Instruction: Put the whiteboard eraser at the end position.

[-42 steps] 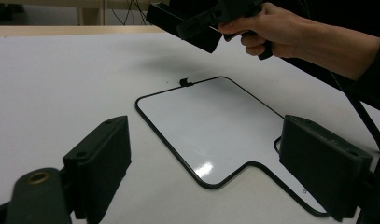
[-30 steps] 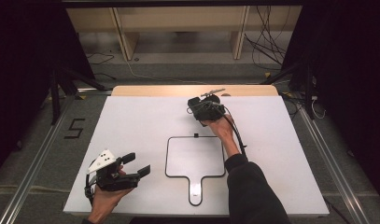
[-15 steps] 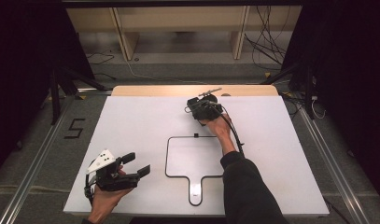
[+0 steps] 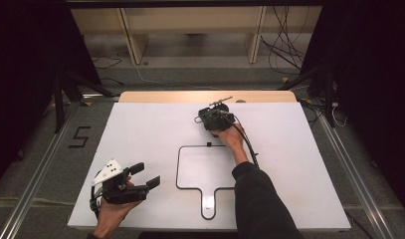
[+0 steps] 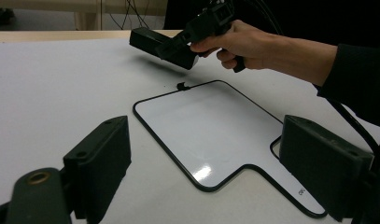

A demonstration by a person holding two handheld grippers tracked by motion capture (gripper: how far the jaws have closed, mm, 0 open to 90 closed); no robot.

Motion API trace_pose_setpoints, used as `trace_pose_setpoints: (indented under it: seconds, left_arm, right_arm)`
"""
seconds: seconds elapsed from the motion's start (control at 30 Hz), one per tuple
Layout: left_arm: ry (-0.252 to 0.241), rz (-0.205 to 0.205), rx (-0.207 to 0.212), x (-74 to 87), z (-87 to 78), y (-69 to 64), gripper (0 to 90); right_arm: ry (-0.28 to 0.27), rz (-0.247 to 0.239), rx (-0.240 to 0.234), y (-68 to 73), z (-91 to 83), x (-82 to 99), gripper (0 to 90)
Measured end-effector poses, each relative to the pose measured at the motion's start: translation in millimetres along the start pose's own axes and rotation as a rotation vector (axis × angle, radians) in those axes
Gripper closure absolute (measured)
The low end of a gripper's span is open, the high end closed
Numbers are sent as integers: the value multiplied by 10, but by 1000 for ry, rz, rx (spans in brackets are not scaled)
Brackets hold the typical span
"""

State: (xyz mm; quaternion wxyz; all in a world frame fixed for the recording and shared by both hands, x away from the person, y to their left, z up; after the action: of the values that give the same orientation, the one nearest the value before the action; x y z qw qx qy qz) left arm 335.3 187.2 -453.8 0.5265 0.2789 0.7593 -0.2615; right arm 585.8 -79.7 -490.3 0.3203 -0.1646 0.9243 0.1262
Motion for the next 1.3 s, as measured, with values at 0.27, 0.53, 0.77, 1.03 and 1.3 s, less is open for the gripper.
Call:
trace_pose_setpoints:
  seconds: [0.27, 0.53, 0.77, 1.03, 1.3]
  left_arm:
    - [3, 1, 1, 0, 8, -5, 159]
    - [4, 3, 3, 0, 4, -8, 159]
    - [2, 4, 2, -4, 0, -9, 159]
    - [2, 5, 3, -4, 0, -9, 159]
    - [3, 6, 4, -6, -1, -12, 159]
  right_arm:
    - [5, -3, 9, -25, 34, 12, 408]
    - [14, 12, 14, -37, 79, 26, 407]
    - [19, 7, 21, -27, 113, 13, 407]
    - [24, 13, 21, -22, 136, 16, 407]
    - [23, 10, 23, -22, 159, 19, 407]
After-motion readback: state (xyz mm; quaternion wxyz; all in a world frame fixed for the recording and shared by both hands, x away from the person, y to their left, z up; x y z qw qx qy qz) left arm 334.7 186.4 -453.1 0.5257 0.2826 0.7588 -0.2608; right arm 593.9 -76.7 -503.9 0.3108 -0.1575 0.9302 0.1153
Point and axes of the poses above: each handheld gripper's, and its own axes: z roughly forward along the jaws, x roughly out of its underside, y roughly to its left, the point moved 4 cm from there along z, roughly forward along the jaws, and after that the axes turned 10 degrees about z, right-handed, at the moved point
